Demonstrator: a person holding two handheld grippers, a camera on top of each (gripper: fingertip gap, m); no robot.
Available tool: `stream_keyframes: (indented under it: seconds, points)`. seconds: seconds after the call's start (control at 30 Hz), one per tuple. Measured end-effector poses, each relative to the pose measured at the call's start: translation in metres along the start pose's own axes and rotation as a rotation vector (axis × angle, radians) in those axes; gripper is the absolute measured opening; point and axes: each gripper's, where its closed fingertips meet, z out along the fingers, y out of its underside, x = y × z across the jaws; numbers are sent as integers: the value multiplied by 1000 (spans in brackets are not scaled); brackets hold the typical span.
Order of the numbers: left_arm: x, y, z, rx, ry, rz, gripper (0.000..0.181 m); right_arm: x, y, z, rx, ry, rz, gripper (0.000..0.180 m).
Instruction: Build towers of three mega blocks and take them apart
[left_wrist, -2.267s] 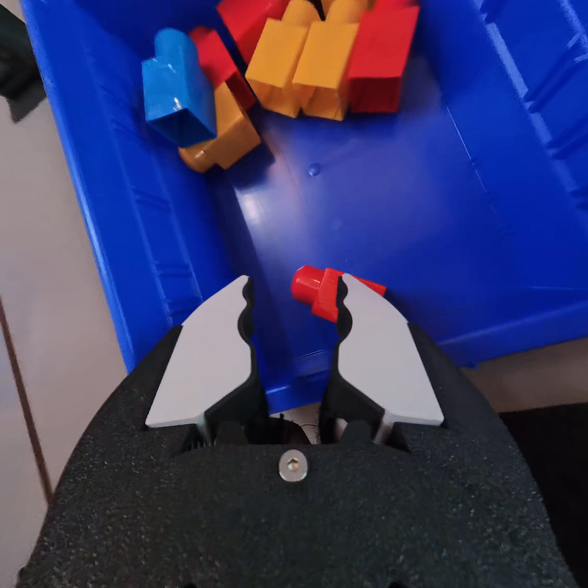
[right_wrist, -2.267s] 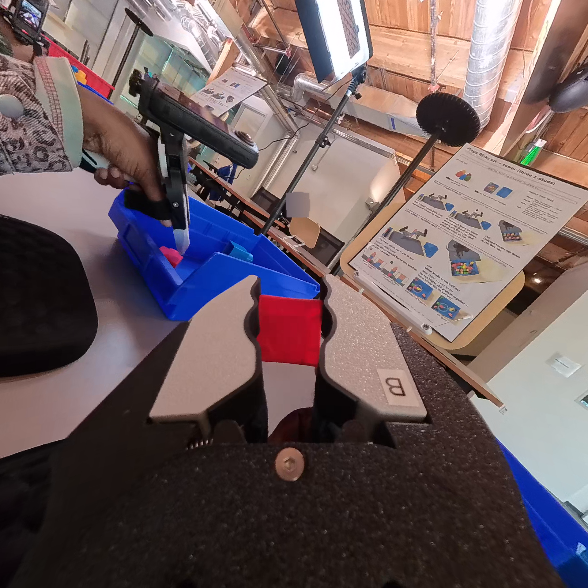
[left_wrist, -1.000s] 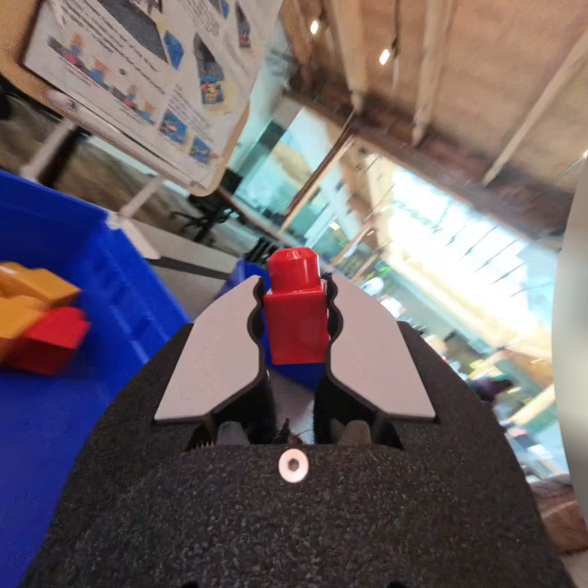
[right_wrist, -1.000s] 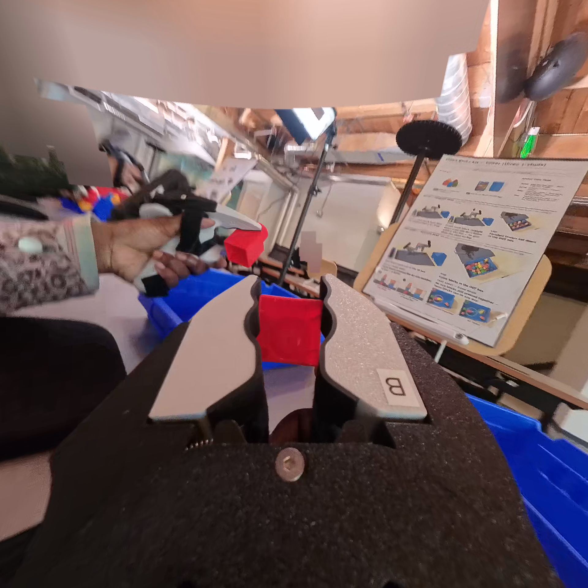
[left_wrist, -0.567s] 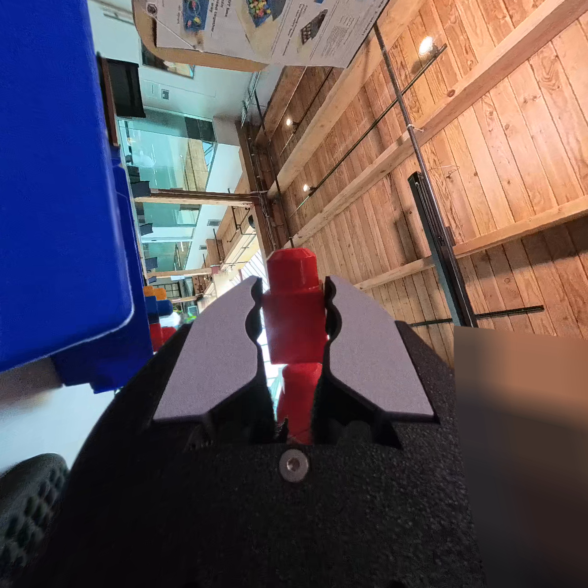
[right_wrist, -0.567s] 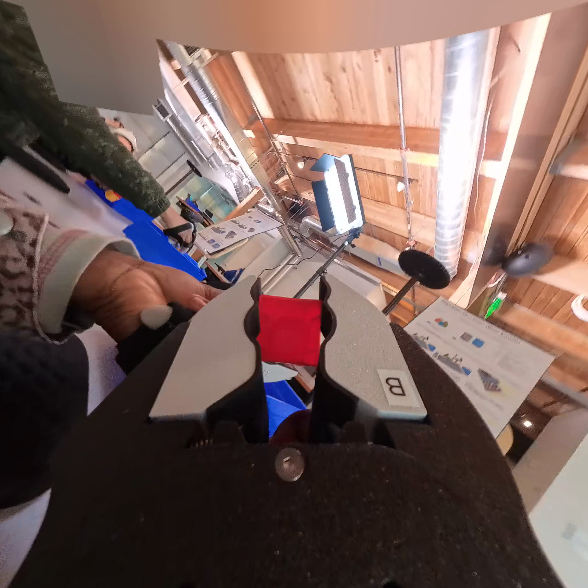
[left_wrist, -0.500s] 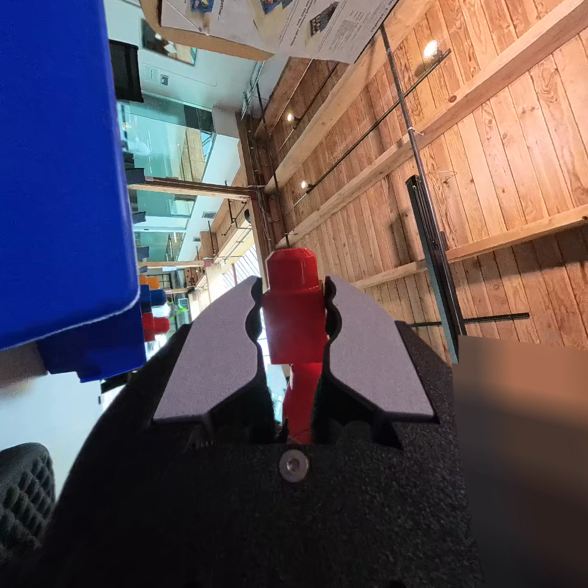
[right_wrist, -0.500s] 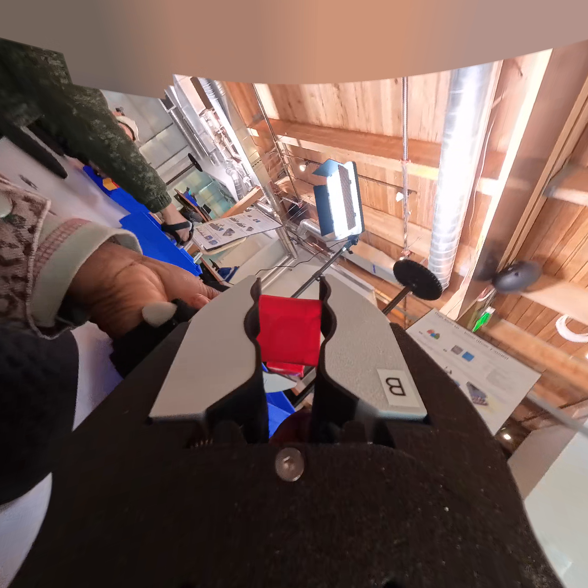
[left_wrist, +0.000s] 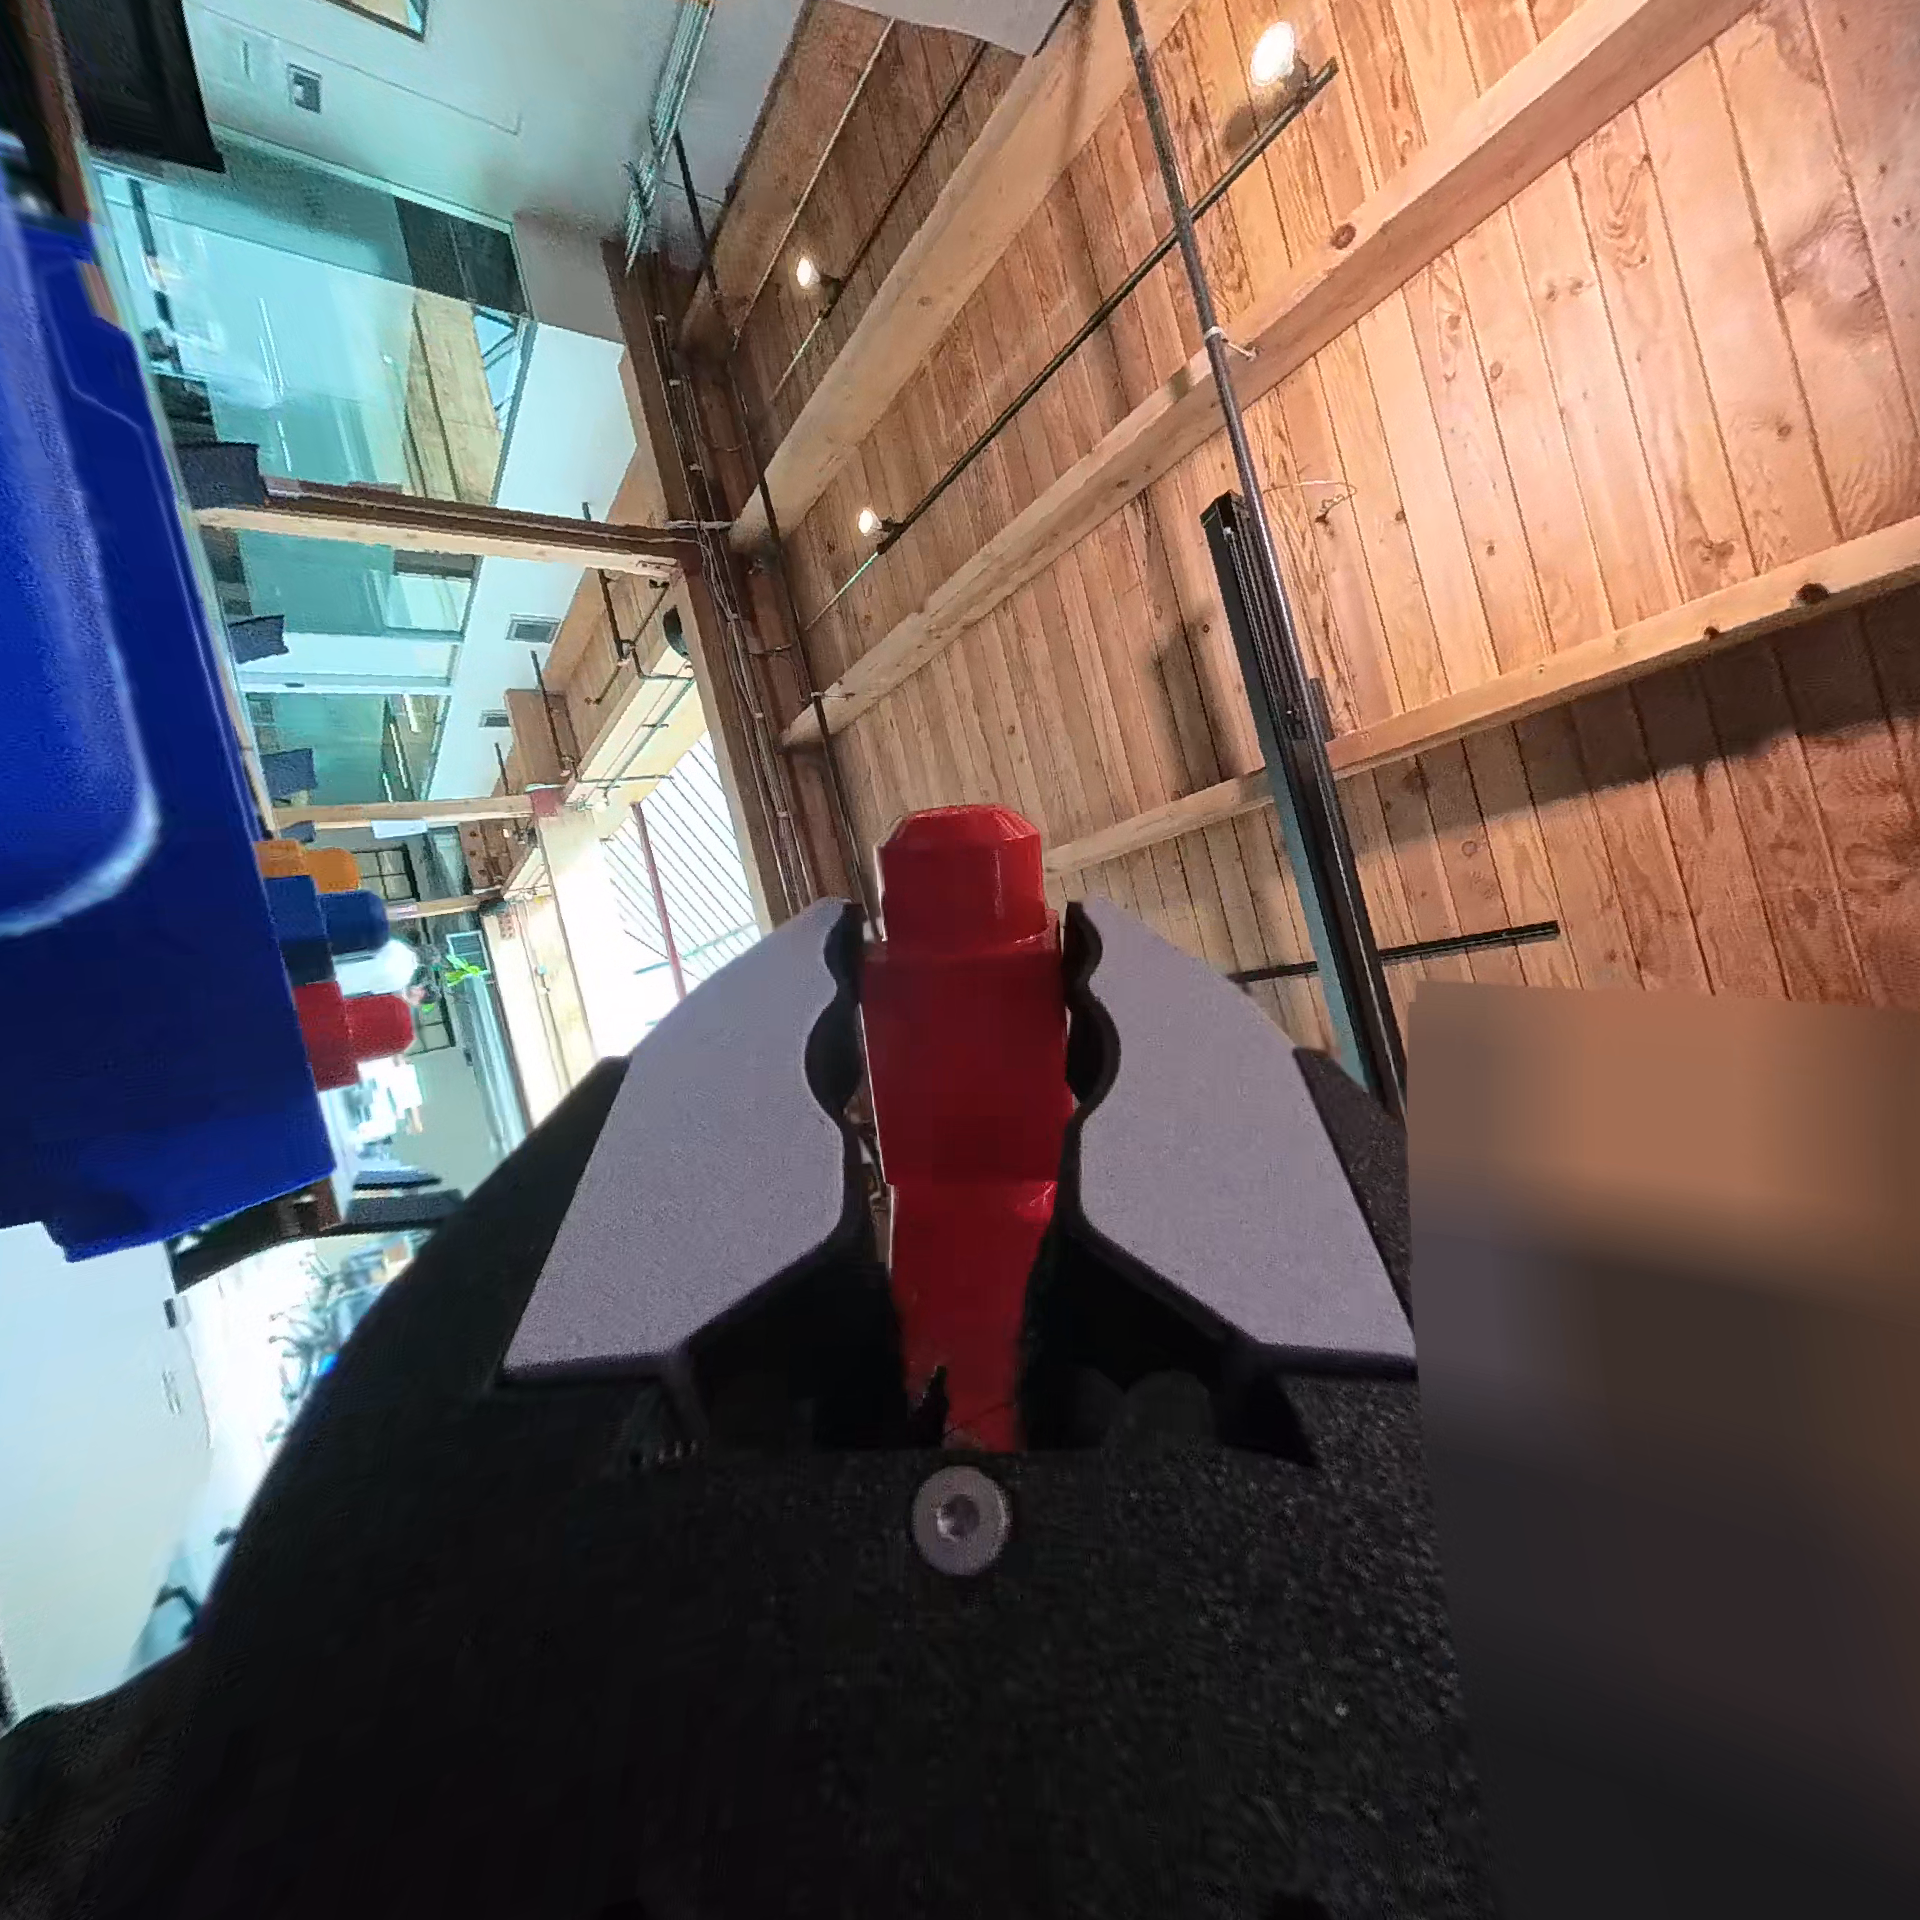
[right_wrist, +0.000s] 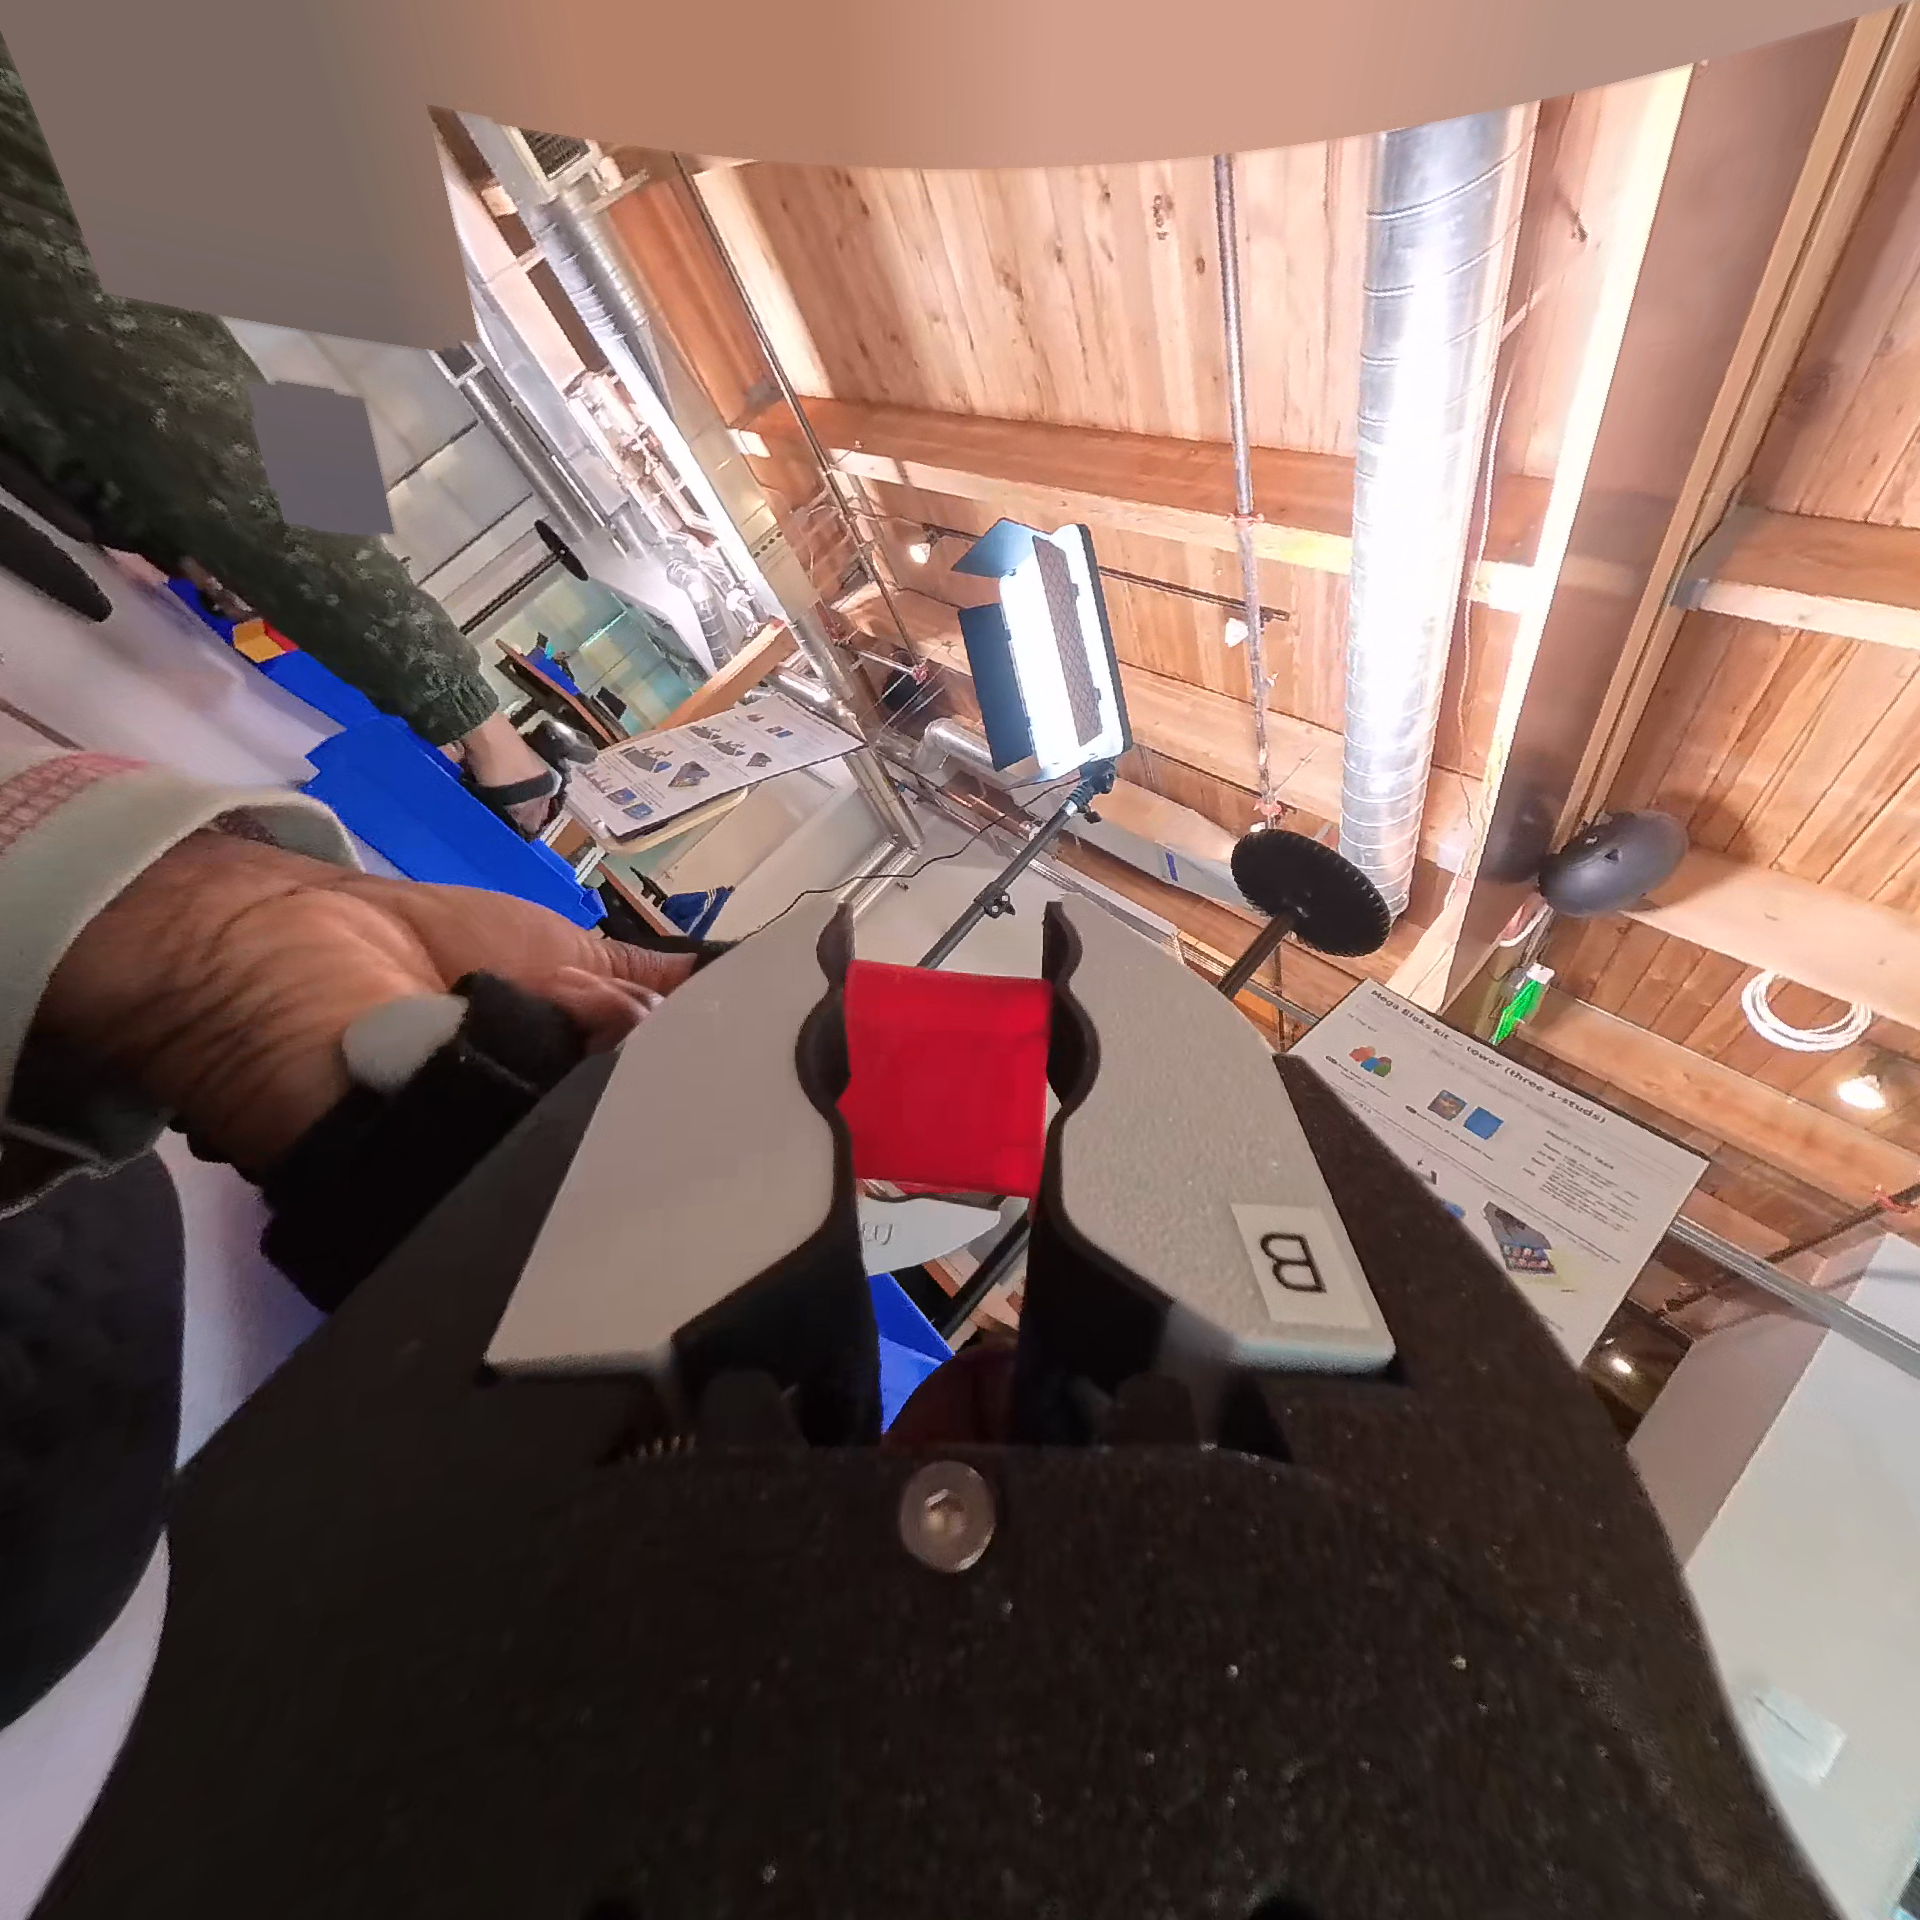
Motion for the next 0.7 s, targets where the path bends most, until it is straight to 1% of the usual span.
stream_keyframes:
  seconds: [0.03, 0.1, 0.17, 0.33, 0.53, 0.7]
  points:
    - [2, 1, 0, -8, -3, 39, 36, 1, 0, -1, 2, 6, 14, 35]
    - [1, 7, 1, -46, -43, 123, 36, 6, 2, -2, -6, 23, 9, 35]
    - [2, 9, 2, -81, -62, 144, 36, 7, 2, -4, -2, 7, 28, 35]
    - [-3, 6, -4, -119, -142, 213, 37, -6, 11, -10, -52, -120, -51, 35]
    - [-5, 10, -5, -171, -173, 213, 37, -10, 10, -13, -61, -185, -89, 34]
    - [-5, 9, -7, -183, -142, 196, 36, -10, 11, -13, -65, -173, -100, 34]
